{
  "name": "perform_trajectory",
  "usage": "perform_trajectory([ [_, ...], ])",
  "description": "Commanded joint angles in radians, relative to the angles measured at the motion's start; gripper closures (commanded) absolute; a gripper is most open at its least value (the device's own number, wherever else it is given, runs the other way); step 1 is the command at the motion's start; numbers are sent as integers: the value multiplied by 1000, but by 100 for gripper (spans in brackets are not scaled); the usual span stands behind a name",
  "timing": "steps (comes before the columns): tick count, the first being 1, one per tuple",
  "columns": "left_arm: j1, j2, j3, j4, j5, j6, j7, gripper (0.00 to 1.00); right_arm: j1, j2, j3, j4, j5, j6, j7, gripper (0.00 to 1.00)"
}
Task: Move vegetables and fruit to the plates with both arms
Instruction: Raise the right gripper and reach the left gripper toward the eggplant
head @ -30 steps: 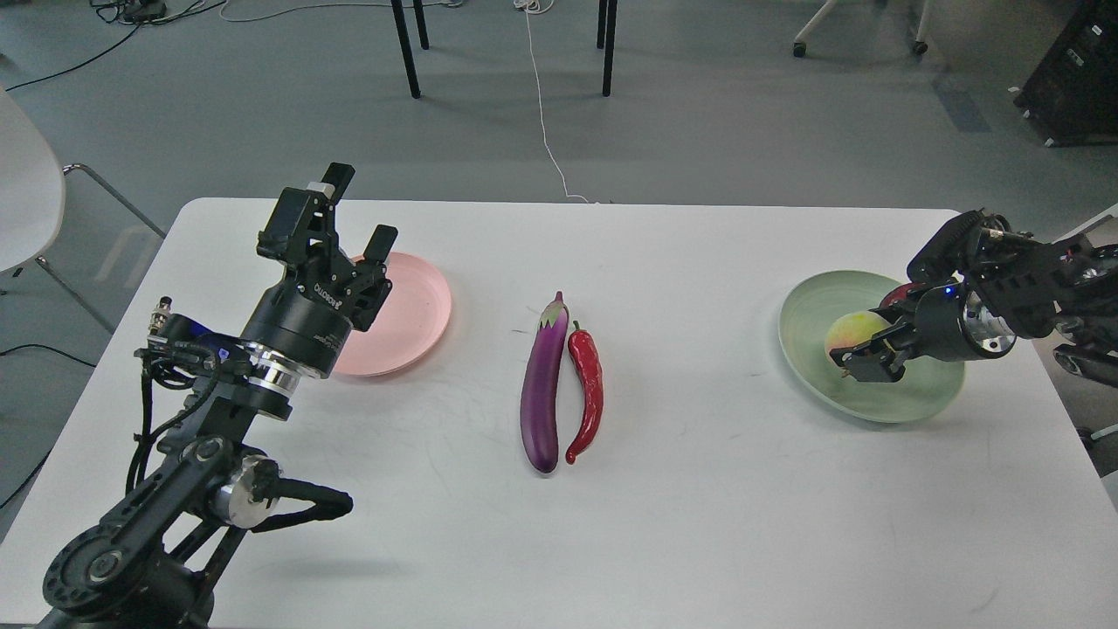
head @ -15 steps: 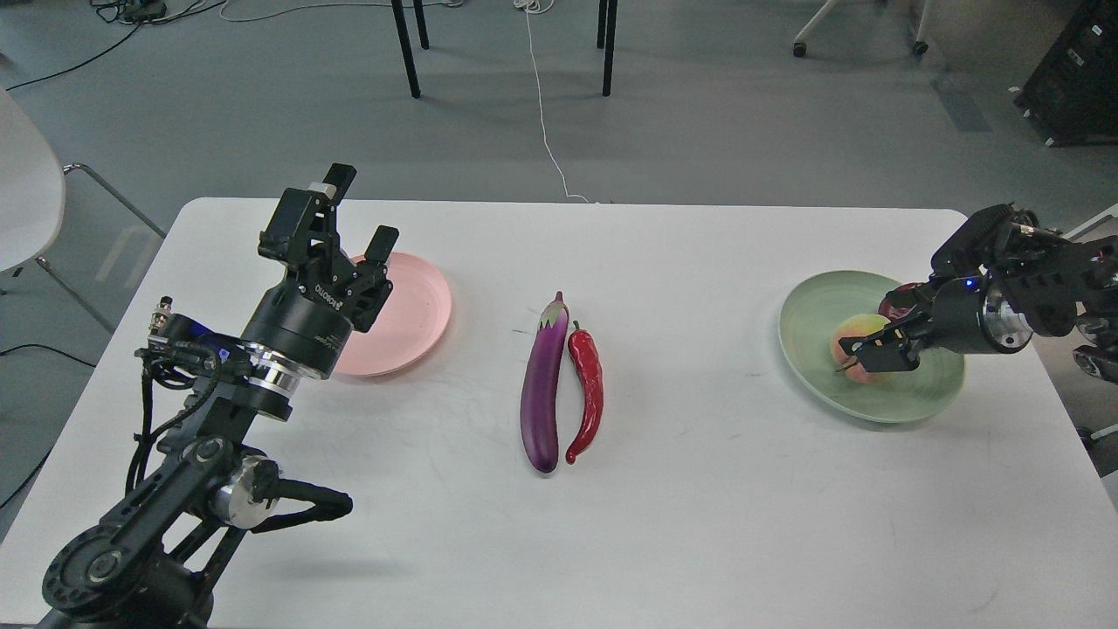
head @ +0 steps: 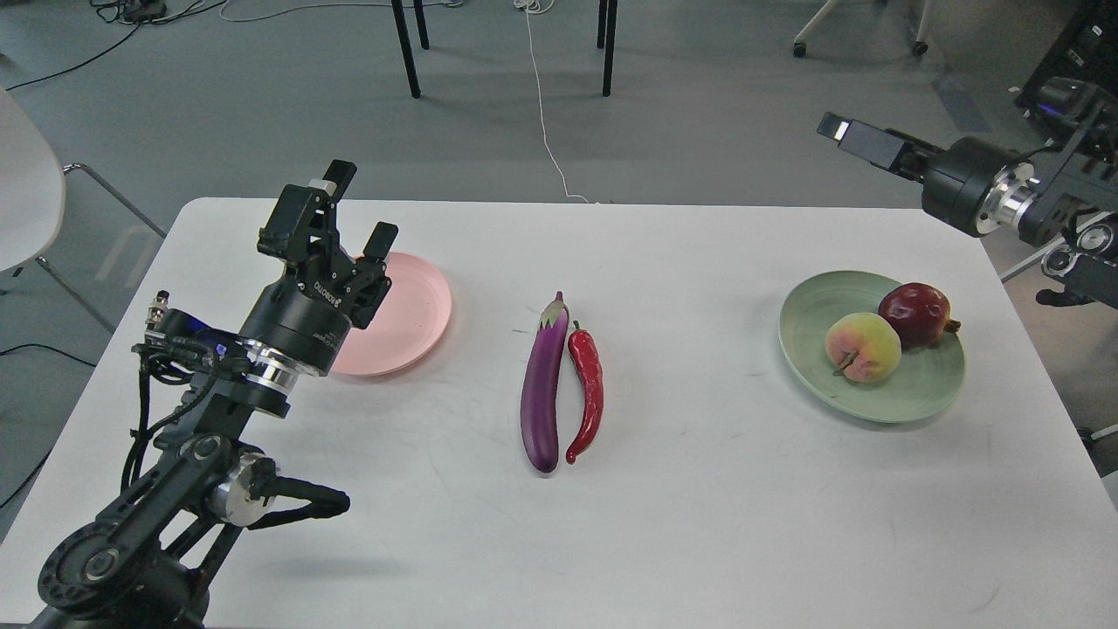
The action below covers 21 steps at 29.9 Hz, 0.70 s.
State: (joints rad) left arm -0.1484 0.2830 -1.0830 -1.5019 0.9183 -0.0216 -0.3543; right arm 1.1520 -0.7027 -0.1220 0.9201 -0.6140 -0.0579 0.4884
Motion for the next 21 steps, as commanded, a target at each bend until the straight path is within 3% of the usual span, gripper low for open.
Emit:
perform_trajectory([
  [1,-5,2,29,-3,80,-3,-2,1,-87,64,73,5,334,9,0,2],
  [4,-10,1,64,-4,177,-5,-2,1,-149,81,120,5,561,74,0,2],
  [7,-28,1,104,-4,282,-6,-2,1,-210,88,186,8,715,214,0,2],
  [14,-92,47,234,-4,591,-11,3,1,-333,52,265,17,761,539,0,2],
  [17,-144,71,294,9,807,-46,5,1,-354,8,262,19,761,547,0,2],
  [21,-255,108,359,46,1115,-156,5,1,-388,-41,263,20,760,547,0,2],
])
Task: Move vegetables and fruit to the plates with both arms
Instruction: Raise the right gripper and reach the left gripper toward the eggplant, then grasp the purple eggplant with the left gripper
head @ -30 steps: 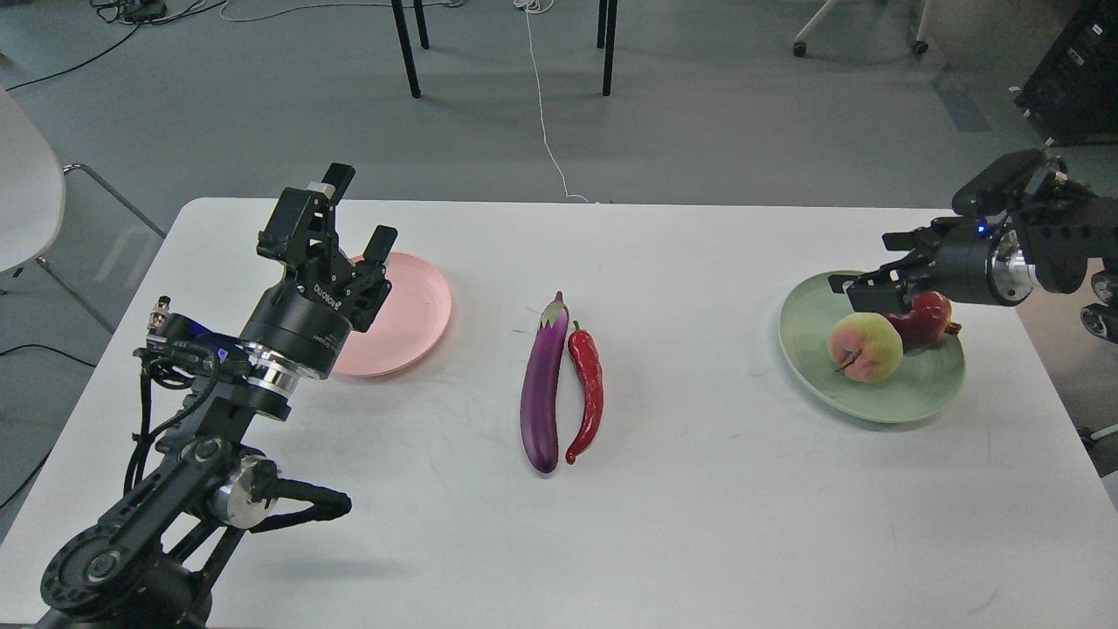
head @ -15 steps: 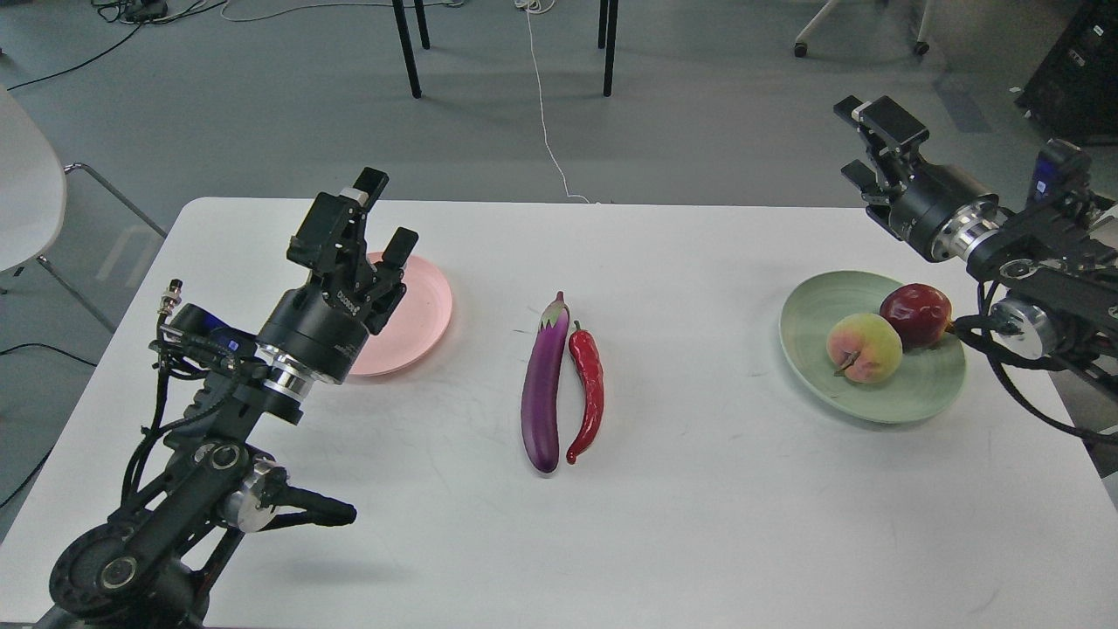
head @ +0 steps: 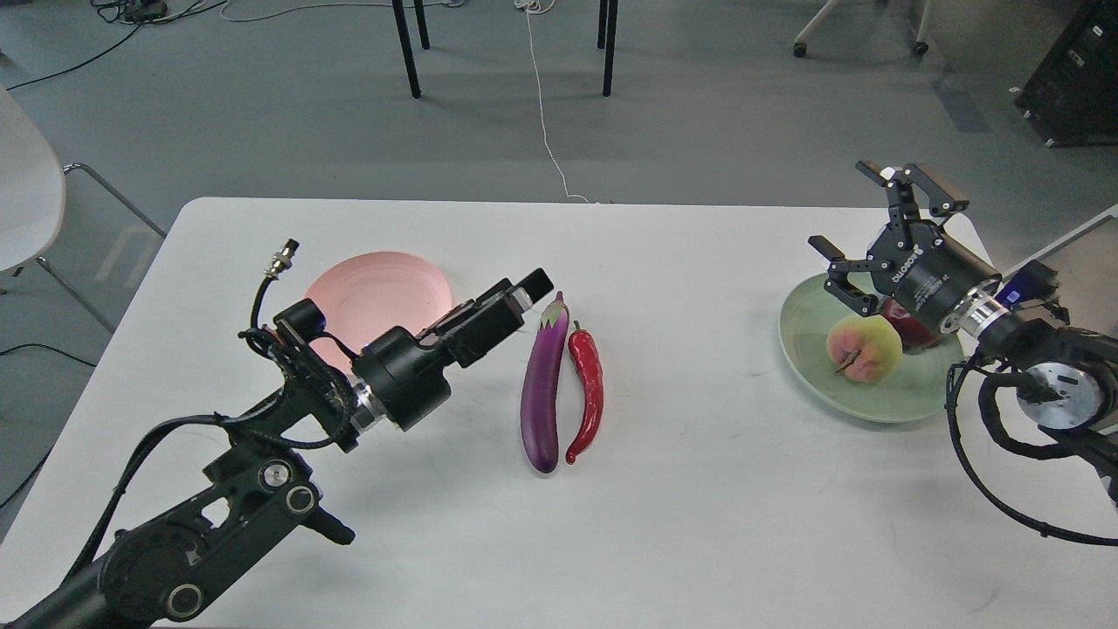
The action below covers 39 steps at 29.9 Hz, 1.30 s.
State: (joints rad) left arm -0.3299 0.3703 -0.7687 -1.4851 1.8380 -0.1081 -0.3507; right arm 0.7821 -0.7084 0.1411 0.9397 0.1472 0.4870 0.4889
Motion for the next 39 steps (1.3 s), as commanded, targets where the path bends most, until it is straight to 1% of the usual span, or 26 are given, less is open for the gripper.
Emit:
perform_trajectory([
  [1,-104,22,58,45,240,-90,1,1,-18,-49,0,2,-1,2,0,2],
  [3,-177,25,97,96,309,-128,6,1,-29,-63,0,4,-1,2,0,2],
  [4,-210,25,121,124,329,-139,16,1,-33,-65,0,4,-1,2,0,2],
  [5,-242,25,149,150,342,-146,36,1,-35,-65,2,4,-1,2,0,2],
  [7,-312,25,225,193,340,-151,90,1,-37,-66,2,4,-1,2,0,2],
  [8,-339,24,259,210,339,-153,107,1,-37,-66,2,4,-1,2,0,2],
  [9,-362,19,284,224,337,-154,117,1,-37,-66,2,4,-1,2,0,2],
  [11,-394,12,324,258,337,-157,125,1,-38,-66,2,4,-1,2,0,2],
  [14,-411,-11,336,287,339,-182,127,1,-38,-66,3,4,-1,2,0,2],
  [17,-416,-27,336,301,334,-237,130,1,-38,-66,9,2,-1,2,0,2],
  [21,-411,-50,335,301,307,-304,148,1,-38,-66,12,1,-3,2,0,2],
  [23,-409,-63,336,299,259,-329,168,1,-38,-68,15,1,-3,2,0,2],
  [26,-408,-70,336,302,201,-338,211,1,-38,-80,17,2,-3,2,0,2],
  [28,-405,-80,338,307,187,-340,228,1,-38,-85,17,2,-3,2,0,2],
  [34,-405,-102,359,368,185,-338,236,1,-38,-88,15,2,-3,2,0,2],
  [39,-405,-114,368,379,185,-338,236,2,-38,-89,17,2,-3,2,0,2],
])
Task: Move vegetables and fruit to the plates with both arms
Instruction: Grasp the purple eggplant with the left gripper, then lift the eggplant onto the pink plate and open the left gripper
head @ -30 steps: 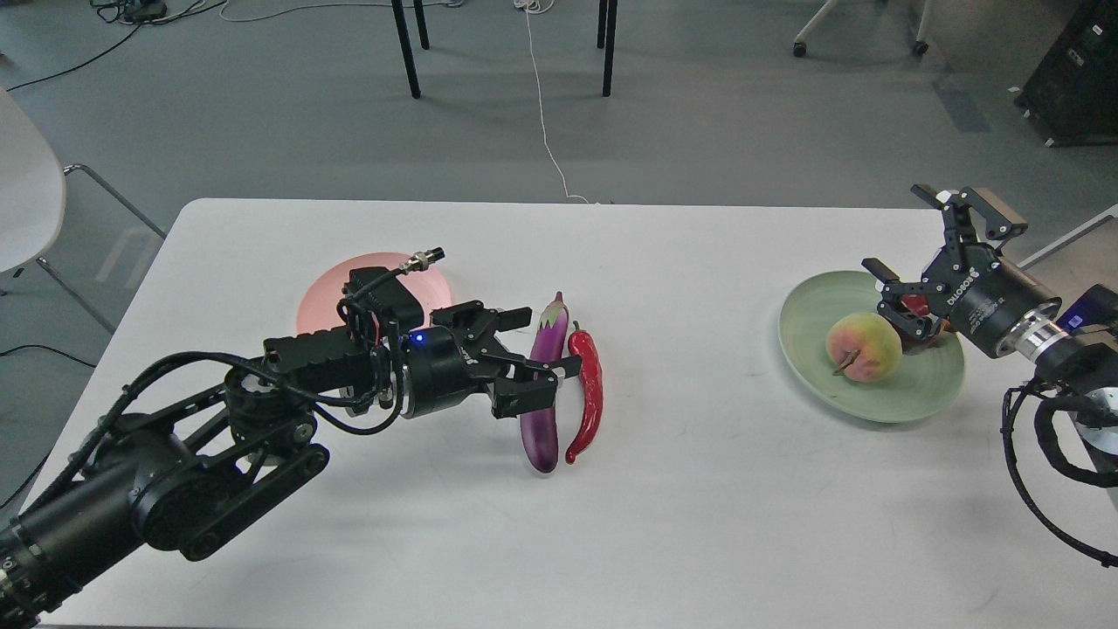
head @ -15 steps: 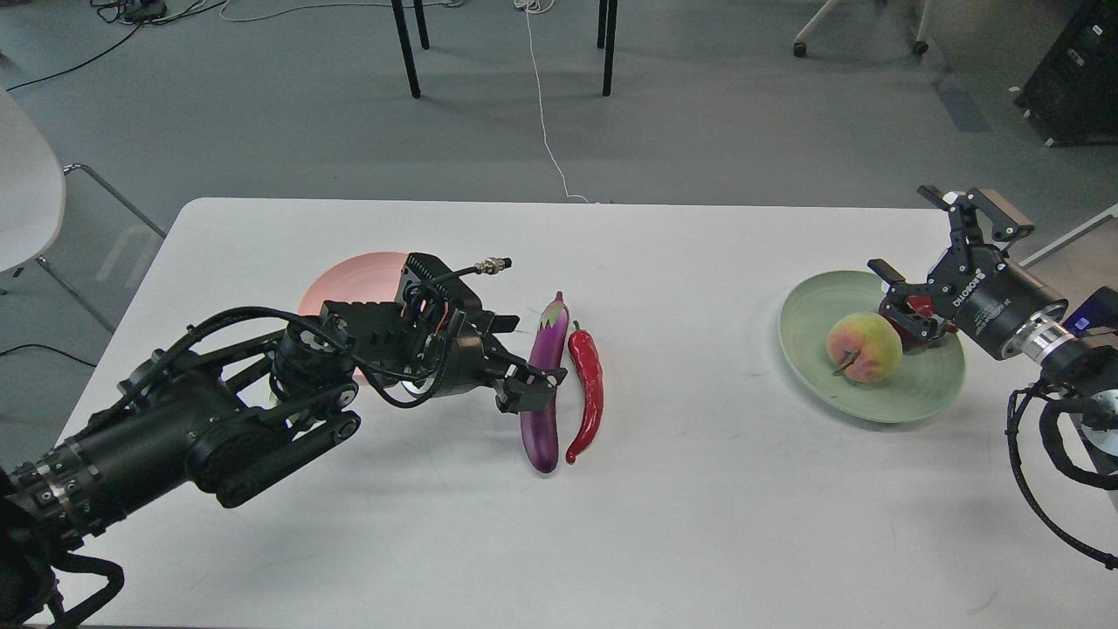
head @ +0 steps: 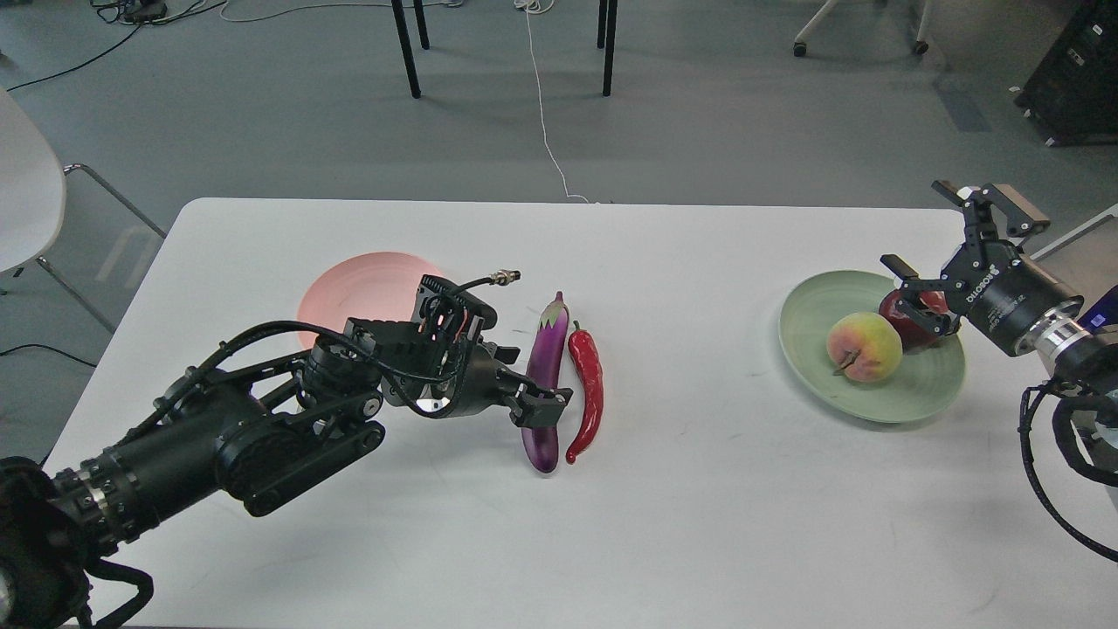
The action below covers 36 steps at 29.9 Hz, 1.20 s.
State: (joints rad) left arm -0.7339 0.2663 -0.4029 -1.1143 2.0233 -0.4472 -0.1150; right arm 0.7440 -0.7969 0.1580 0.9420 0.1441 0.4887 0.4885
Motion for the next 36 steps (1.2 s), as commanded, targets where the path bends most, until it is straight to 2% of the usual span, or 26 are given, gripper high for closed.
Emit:
perform_trajectory([
  [1,-1,-12,4,16,0,1,0,2,0,-1,0,0,0,0,0,2],
  [13,-1,-45,3,60,-2,1,3,7,2,-1,0,-2,0,0,0,2],
  [14,-1,-47,3,63,-2,1,1,11,0,-1,0,-2,0,0,0,2],
  [16,1,-47,4,73,0,-1,0,25,0,-2,0,-3,0,0,0,2],
  [20,-2,-45,4,73,0,-2,3,63,0,-2,0,-3,0,0,0,2],
  [25,-10,-44,9,74,0,-2,12,80,-2,-10,0,-2,0,0,0,2],
  [36,-39,5,-2,73,-87,15,58,81,-2,-10,0,0,0,0,0,2],
])
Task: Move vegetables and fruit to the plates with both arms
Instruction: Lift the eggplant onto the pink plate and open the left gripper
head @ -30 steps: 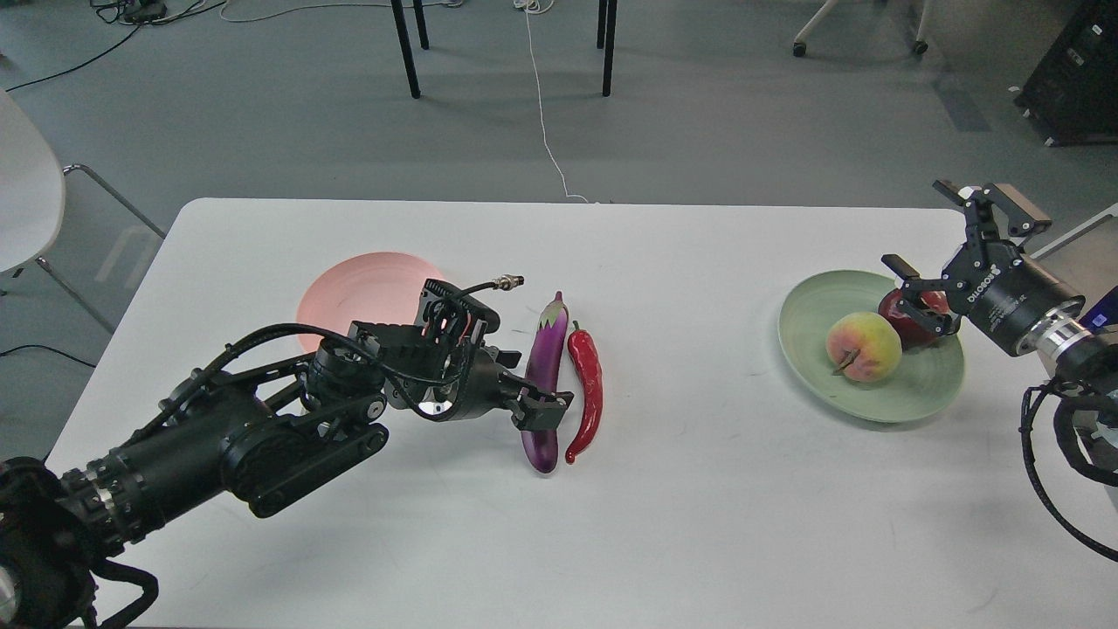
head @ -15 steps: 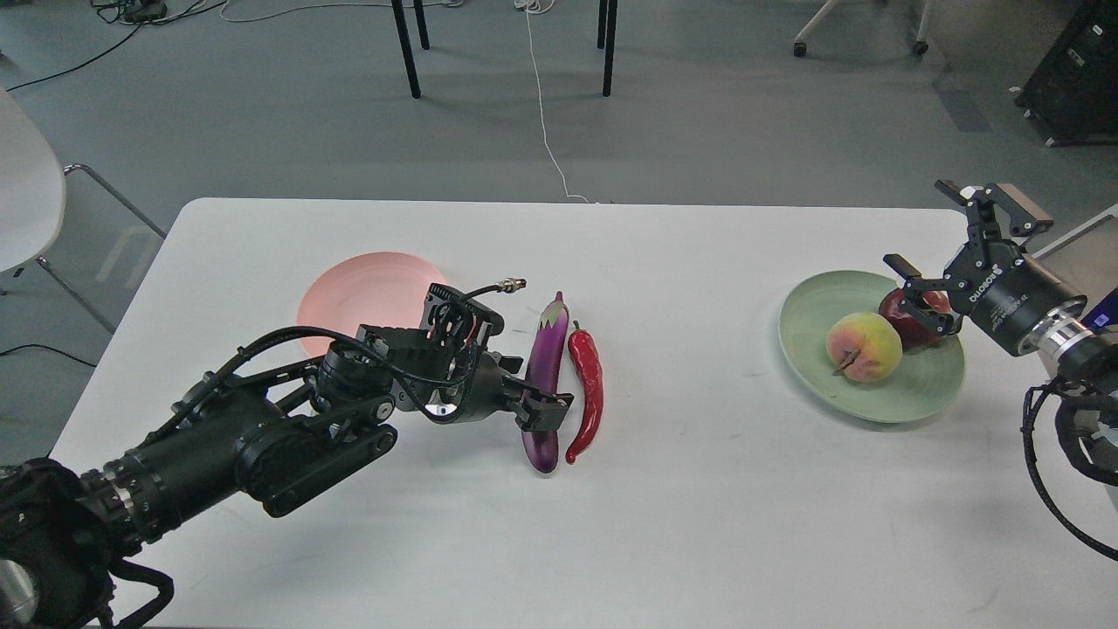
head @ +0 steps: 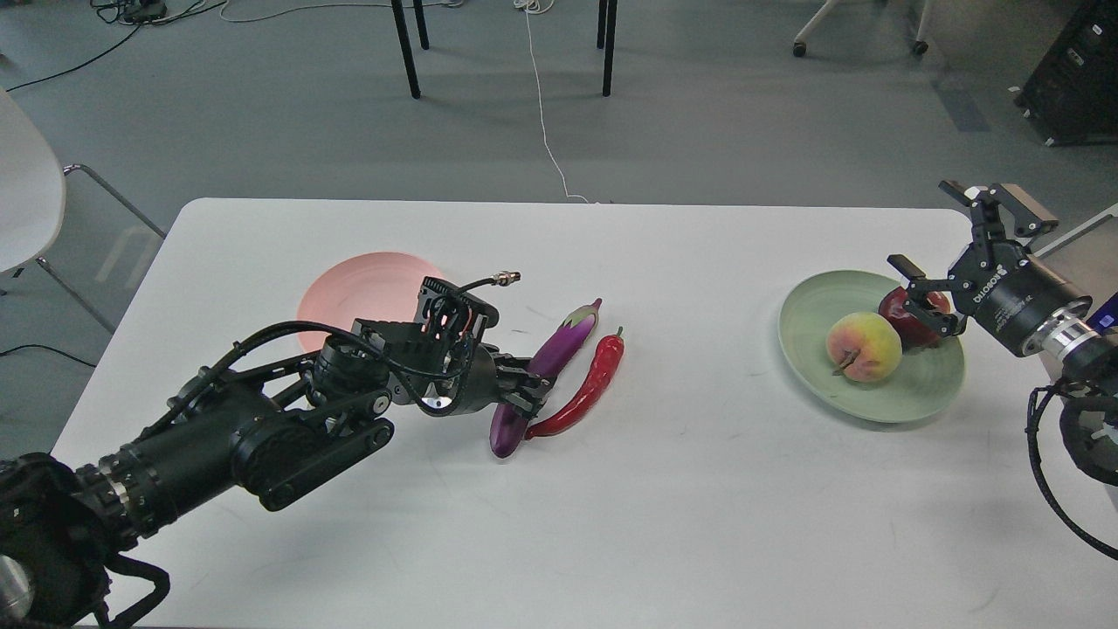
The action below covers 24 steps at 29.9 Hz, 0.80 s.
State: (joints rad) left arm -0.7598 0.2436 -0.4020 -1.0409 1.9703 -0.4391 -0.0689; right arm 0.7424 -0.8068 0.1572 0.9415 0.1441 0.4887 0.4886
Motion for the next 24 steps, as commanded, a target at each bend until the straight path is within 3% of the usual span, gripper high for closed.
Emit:
perform_trajectory([
  [1,-16,38,-5,-1,-47,13,15,81,0,0,-1,0,0,0,0,2],
  [11,-87,173,-12,-33,-211,31,47,81,0,0,1,0,0,0,0,2],
  [24,-85,370,6,-22,-231,-13,-6,77,0,6,-1,2,0,0,0,2],
])
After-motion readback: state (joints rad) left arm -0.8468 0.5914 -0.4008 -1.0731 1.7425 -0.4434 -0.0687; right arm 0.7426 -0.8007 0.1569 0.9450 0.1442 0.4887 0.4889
